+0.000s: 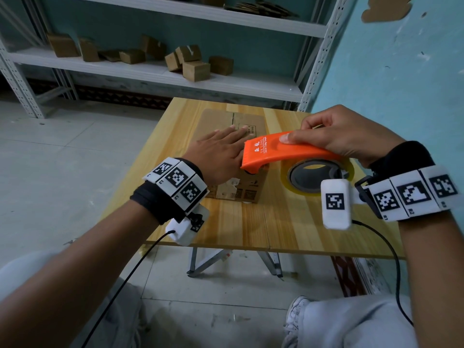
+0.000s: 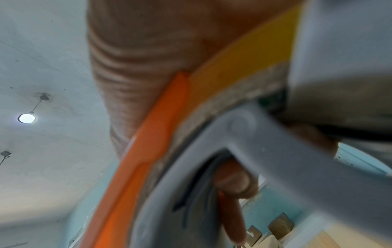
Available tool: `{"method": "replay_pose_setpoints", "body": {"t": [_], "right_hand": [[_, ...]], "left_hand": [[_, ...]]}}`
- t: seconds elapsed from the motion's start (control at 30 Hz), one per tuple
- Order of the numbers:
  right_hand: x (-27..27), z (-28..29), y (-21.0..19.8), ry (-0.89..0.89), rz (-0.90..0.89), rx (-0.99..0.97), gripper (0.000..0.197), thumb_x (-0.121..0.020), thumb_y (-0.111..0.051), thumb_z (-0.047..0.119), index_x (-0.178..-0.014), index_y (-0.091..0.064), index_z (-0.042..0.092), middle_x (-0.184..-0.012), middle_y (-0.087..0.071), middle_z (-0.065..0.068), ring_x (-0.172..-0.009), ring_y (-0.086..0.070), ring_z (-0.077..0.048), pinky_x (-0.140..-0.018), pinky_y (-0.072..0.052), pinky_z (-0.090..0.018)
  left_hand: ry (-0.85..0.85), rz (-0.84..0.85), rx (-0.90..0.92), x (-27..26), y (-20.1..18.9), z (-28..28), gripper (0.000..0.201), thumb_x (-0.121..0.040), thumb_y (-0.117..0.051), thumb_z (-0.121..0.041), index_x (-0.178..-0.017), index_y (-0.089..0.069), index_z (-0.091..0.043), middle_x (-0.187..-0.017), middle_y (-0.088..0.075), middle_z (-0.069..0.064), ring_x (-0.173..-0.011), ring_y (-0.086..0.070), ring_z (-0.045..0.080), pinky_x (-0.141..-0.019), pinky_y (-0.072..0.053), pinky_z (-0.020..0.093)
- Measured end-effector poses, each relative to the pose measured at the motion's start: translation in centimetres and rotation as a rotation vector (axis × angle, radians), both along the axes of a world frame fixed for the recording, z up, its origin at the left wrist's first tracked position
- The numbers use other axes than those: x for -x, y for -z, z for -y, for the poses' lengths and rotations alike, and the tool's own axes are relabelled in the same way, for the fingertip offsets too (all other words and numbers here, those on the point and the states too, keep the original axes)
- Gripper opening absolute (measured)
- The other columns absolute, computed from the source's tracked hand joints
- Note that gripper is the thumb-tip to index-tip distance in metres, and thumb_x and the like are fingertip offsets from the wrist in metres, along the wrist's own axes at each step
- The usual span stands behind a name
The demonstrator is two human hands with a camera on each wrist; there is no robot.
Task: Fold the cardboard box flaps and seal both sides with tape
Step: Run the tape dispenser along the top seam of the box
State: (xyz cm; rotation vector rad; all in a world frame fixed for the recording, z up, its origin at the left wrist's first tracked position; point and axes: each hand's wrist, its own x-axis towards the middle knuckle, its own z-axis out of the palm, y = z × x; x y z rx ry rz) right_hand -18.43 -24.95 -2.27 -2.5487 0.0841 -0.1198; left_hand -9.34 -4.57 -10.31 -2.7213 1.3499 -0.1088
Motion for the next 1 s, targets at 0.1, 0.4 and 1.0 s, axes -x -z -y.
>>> {"method": "replay_pose_setpoints", "body": {"t": [0.1, 0.4, 1.0], "right_hand": [[0.0, 0.0, 0.0, -0.003, -0.001, -0.009, 0.046, -0.076, -0.069, 0.056, -0.08, -0.07, 0.011, -0.068, -0.066, 0.003, -0.054, -0.061, -0.002, -0.058, -0.045, -0.02], [0.0, -0.1, 0.1, -0.001, 0.01, 0.0, 0.055, -0.072, -0.068, 0.064, -0.08, -0.07, 0.009, -0.07, -0.068, -0.001, -0.055, -0.062, -0.002, -0.059, -0.044, -0.021], [0.4, 0.0, 0.1, -0.015, -0.004, 0.01, 0.053, -0.068, -0.067, 0.064, -0.08, -0.07, 0.013, -0.074, -0.068, 0.0, -0.066, -0.063, -0.009, -0.061, -0.044, -0.023]], "left_hand": [[-0.042, -0.012, 0.039, 0.7, -0.4, -0.1, 0.067, -0.098, -0.023, -0.048, -0.153, 0.004, -0.021, -0.161, 0.005, 0.004, -0.148, 0.005, 0.023, -0.12, -0.008, 0.045], [-0.011, -0.007, 0.005, 0.3, -0.1, 0.0, 0.091, -0.075, 0.007, -0.066, -0.153, 0.003, -0.021, -0.162, 0.003, 0.004, -0.149, 0.004, 0.024, -0.119, -0.012, 0.047], [0.019, 0.026, -0.022, -0.6, 0.5, -0.1, 0.096, -0.067, 0.019, -0.06, -0.153, 0.002, -0.021, -0.162, 0.003, 0.004, -0.149, 0.004, 0.024, -0.119, -0.013, 0.047]]}}
